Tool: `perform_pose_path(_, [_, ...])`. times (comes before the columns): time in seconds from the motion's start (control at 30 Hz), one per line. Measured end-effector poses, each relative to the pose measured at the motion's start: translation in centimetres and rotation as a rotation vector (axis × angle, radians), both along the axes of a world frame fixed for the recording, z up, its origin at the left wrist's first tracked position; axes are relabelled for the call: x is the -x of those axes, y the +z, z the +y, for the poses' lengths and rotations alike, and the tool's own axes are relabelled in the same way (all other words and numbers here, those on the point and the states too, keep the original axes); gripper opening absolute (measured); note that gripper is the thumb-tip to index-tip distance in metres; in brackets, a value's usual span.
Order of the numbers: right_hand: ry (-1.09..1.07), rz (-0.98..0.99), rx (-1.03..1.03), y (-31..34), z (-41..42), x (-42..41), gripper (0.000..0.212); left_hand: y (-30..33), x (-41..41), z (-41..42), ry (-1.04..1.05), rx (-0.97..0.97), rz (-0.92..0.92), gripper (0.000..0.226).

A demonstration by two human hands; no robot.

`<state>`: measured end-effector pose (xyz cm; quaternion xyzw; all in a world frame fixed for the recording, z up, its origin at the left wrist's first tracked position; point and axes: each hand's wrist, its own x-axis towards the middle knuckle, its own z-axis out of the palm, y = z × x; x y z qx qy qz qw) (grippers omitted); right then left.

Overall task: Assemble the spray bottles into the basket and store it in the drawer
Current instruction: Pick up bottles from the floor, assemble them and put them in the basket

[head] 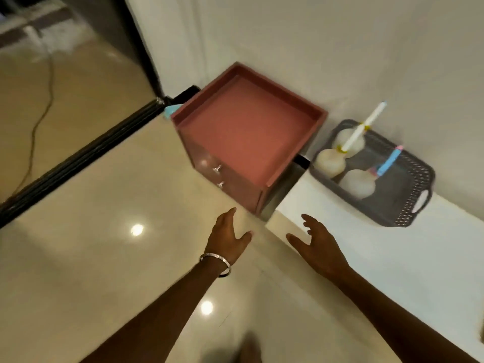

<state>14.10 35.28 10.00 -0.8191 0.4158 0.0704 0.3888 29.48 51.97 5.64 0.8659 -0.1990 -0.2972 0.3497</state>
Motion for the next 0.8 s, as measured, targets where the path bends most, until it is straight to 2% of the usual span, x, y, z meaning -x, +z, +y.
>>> perform_pose_path(0.13, [0.224, 0.078, 0.035, -0.3, 6.0, -3.4, 0.083, -1.0, -1.8, 9.8, 0.144, -0.081, 0.008, 0.083])
perform_pose_path(0.3, [0.457, 0.085, 0.088, 0.1, 14.9, -7.1, 0.084, -1.6, -2.3, 22.8, 0.331, -0.102, 0.017, 0.083])
perform_pose_path(0.4, [0.541, 0.102, 0.138, -0.1, 20.8, -8.6, 0.084, -1.6, -1.9, 30.4, 0.424, -0.107, 0.014, 0.084])
perform_pose_path(0.5, [0.669, 0.129, 0.138, -0.8, 28.9, -10.1, 0.084, -1.9, -0.5, 39.8, 0.543, -0.111, 0.01, 0.083])
perform_pose_path(0.57, [0.692, 0.14, 0.148, -0.8, 31.5, -10.4, 0.084, -2.1, -0.1, 43.0, 0.578, -0.12, 0.016, 0.083])
perform_pose_path(0.8, [0.964, 0.17, 0.142, -3.2, 48.2, -11.8, 0.083, -4.0, 4.7, 61.4, 0.881, -0.159, 0.097, 0.083])
